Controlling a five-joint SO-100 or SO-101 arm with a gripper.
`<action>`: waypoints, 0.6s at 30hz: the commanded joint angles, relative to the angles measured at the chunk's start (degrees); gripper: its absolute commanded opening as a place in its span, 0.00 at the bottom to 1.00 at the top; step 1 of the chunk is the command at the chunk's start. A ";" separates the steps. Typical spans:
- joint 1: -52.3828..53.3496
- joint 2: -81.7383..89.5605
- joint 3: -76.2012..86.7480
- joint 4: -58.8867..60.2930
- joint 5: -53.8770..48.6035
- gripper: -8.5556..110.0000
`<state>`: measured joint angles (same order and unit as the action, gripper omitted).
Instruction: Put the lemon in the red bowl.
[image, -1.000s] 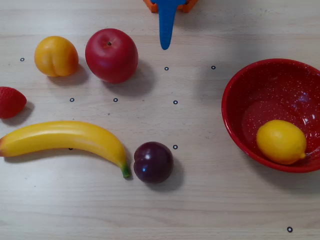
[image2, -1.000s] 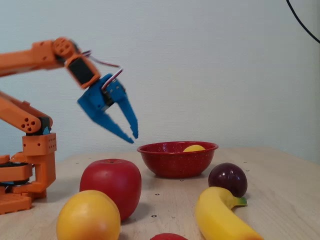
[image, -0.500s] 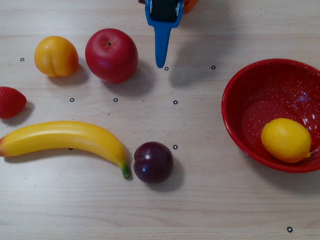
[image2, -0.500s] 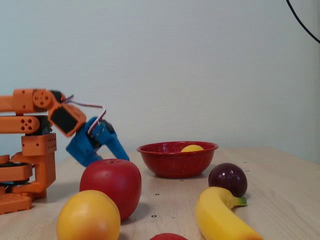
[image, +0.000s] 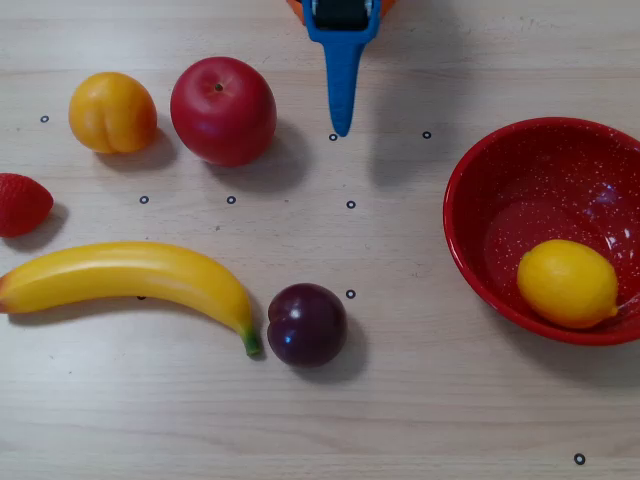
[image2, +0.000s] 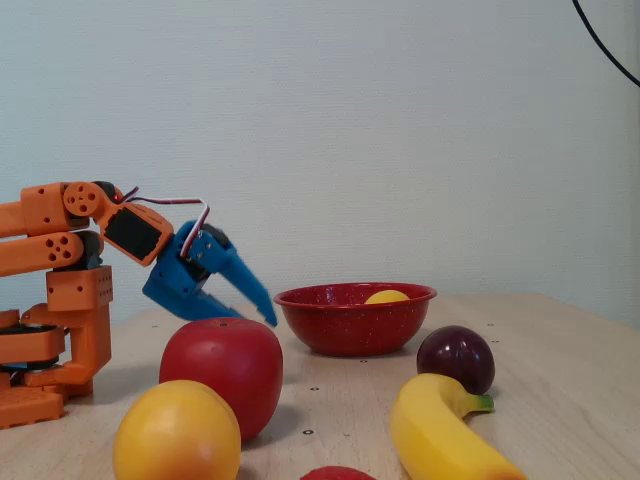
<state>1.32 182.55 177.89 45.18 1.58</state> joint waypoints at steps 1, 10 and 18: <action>0.44 1.14 0.79 1.23 -2.81 0.07; 0.18 2.55 0.79 5.01 -4.92 0.07; 0.18 2.46 0.79 5.27 -5.54 0.07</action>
<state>1.23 184.22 177.98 50.10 -2.64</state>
